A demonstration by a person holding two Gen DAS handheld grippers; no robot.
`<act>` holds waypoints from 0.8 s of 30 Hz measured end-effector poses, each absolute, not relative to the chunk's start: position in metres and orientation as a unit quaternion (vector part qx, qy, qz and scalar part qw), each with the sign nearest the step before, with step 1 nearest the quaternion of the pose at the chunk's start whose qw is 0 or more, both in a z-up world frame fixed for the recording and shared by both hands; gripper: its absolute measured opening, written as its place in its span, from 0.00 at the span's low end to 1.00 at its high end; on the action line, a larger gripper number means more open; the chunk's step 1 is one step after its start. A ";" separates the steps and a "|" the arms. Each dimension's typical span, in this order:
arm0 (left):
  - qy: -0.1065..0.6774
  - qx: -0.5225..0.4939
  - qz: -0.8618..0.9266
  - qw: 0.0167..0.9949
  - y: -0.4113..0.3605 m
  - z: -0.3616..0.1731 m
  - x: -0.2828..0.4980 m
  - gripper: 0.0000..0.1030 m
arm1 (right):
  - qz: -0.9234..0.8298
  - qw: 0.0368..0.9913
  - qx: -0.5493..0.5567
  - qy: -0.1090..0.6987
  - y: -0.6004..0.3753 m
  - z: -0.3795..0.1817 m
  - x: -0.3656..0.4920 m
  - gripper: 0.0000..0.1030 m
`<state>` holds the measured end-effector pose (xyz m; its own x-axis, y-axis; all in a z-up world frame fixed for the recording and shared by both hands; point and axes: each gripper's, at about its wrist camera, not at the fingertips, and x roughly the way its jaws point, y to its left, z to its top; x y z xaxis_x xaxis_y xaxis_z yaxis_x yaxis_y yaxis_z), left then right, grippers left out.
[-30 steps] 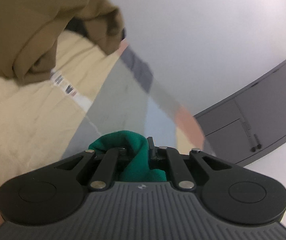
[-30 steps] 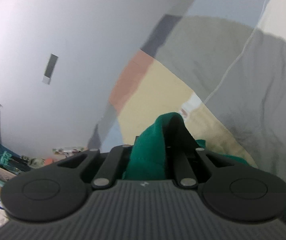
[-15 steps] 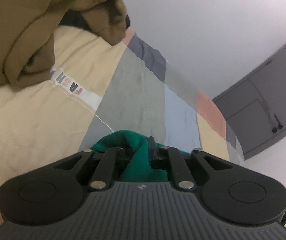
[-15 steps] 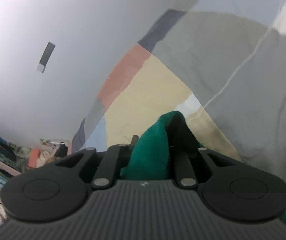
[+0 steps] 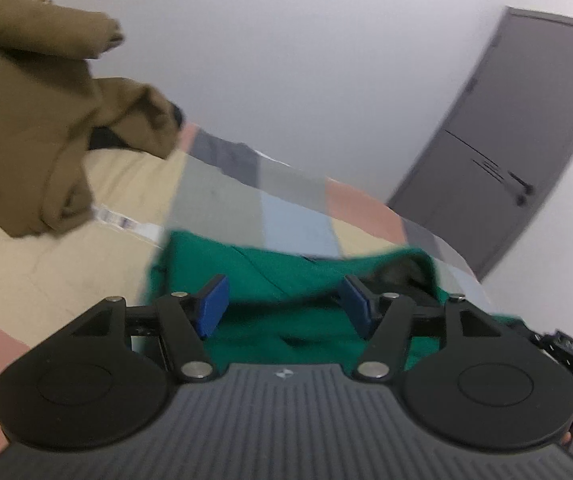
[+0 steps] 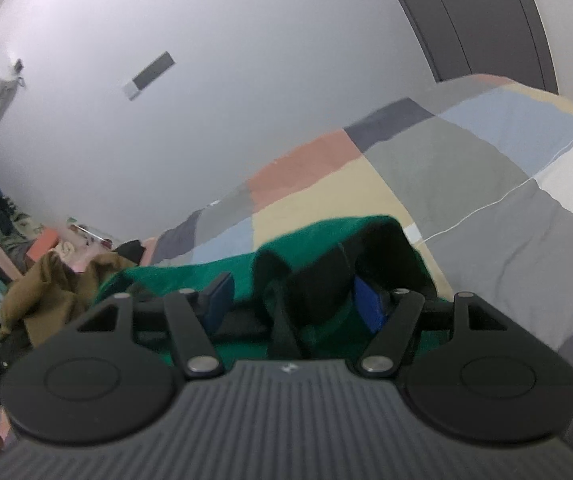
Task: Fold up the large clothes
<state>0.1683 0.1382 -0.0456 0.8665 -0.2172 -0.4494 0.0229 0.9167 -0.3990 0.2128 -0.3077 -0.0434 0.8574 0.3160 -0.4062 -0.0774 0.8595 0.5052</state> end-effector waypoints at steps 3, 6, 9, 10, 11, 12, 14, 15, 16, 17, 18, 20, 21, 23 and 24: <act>0.264 -0.173 -0.086 0.945 0.110 -0.055 0.160 0.65 | 0.126 0.935 0.234 0.236 -0.295 -0.041 0.194 0.66; 0.286 -0.149 -0.106 0.940 0.085 -0.071 0.163 0.65 | 0.141 0.939 0.206 0.236 -0.275 -0.043 0.183 0.65; 0.304 -0.119 -0.104 0.939 0.065 -0.088 0.172 0.65 | 0.167 0.941 0.168 0.239 -0.251 -0.047 0.181 0.64; 0.310 -0.115 -0.101 0.938 0.061 -0.093 0.176 0.65 | 0.176 0.941 0.157 0.244 -0.242 -0.049 0.183 0.64; 0.314 -0.113 -0.096 0.938 0.060 -0.098 0.179 0.65 | 0.182 0.939 0.149 0.249 -0.236 -0.052 0.184 0.64; 0.317 -0.109 -0.089 0.938 0.058 -0.103 0.181 0.65 | 0.190 0.937 0.142 0.255 -0.229 -0.056 0.186 0.61; 0.325 -0.101 -0.081 0.937 0.055 -0.109 0.187 0.64 | 0.201 0.933 0.125 0.271 -0.214 -0.066 0.192 0.48; 0.332 -0.104 -0.079 0.934 0.055 -0.113 0.189 0.65 | 0.199 0.934 0.109 0.275 -0.205 -0.069 0.194 0.48; 0.334 -0.110 -0.077 0.933 0.056 -0.116 0.190 0.65 | 0.196 0.938 0.084 0.272 -0.196 -0.071 0.198 0.48; 0.335 -0.115 -0.076 0.932 0.058 -0.117 0.192 0.65 | 0.195 0.941 0.066 0.269 -0.189 -0.072 0.203 0.48; 0.336 -0.120 -0.077 0.931 0.060 -0.118 0.194 0.65 | 0.194 0.942 0.053 0.267 -0.183 -0.072 0.209 0.47; 0.335 -0.128 -0.077 0.930 0.063 -0.118 0.194 0.65 | 0.192 0.943 0.040 0.269 -0.172 -0.071 0.224 0.44; 0.333 -0.132 -0.078 0.930 0.064 -0.118 0.195 0.65 | 0.186 0.944 0.033 0.270 -0.166 -0.070 0.234 0.42; 0.331 -0.136 -0.080 0.930 0.066 -0.118 0.194 0.65 | 0.173 0.946 0.023 0.272 -0.157 -0.069 0.254 0.38; 0.329 -0.136 -0.081 0.931 0.066 -0.118 0.192 0.65 | 0.166 0.946 0.021 0.277 -0.152 -0.069 0.268 0.36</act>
